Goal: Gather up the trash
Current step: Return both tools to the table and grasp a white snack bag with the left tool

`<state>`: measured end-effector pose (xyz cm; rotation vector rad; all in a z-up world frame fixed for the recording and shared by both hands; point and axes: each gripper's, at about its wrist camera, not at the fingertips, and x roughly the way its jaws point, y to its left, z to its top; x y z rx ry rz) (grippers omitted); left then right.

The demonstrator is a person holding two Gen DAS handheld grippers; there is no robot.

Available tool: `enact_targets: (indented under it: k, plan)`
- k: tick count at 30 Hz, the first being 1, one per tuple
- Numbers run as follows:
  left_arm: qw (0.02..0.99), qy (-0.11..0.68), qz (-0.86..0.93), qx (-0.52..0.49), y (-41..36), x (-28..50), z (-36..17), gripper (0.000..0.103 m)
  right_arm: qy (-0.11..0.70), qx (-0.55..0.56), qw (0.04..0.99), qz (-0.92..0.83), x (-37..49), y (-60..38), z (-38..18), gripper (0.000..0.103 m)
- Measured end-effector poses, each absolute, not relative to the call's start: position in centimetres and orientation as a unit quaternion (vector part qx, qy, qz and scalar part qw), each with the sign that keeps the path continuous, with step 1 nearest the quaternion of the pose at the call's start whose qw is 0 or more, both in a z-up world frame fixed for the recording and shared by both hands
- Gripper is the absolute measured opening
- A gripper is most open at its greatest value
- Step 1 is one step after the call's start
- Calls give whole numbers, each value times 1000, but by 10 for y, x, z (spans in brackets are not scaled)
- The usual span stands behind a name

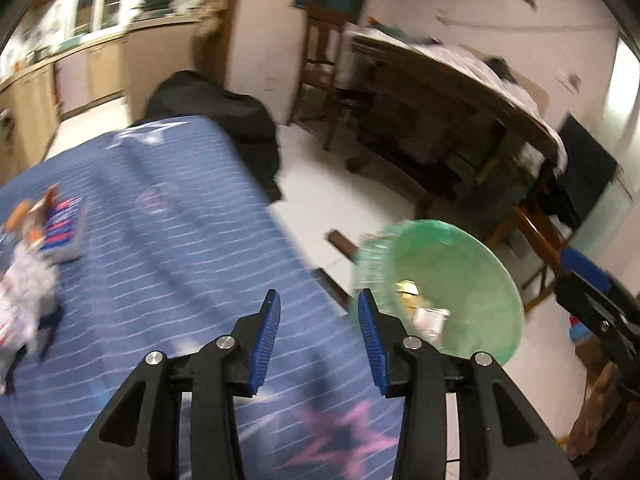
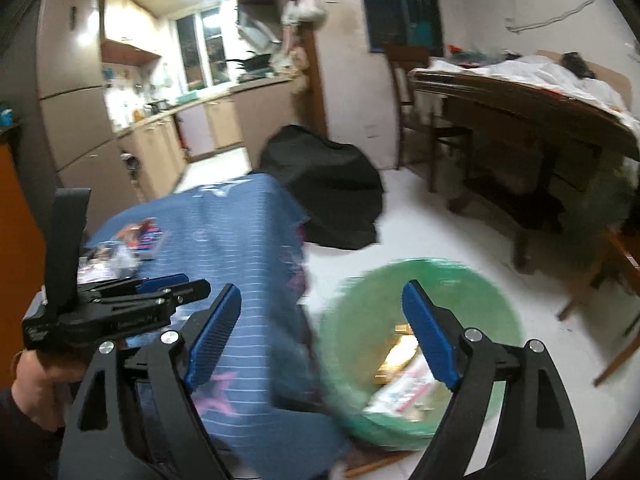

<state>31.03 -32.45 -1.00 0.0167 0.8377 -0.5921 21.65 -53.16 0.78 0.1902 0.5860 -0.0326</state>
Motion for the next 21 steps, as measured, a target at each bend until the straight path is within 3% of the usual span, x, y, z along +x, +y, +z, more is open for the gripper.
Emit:
enact_targets:
  k: [7,12,21]
  plan:
    - [907,383,-168,-49,-162,319,-9,59,313,84,944,54,237,-470,-6,84]
    - [913,377,-154,16,-79,337,-12,82,327,91,937,86,251,-443,-13,87]
    - [886,394,-214,122,-45,367,-24,83,349,94,926,111,268,-409,-31,88]
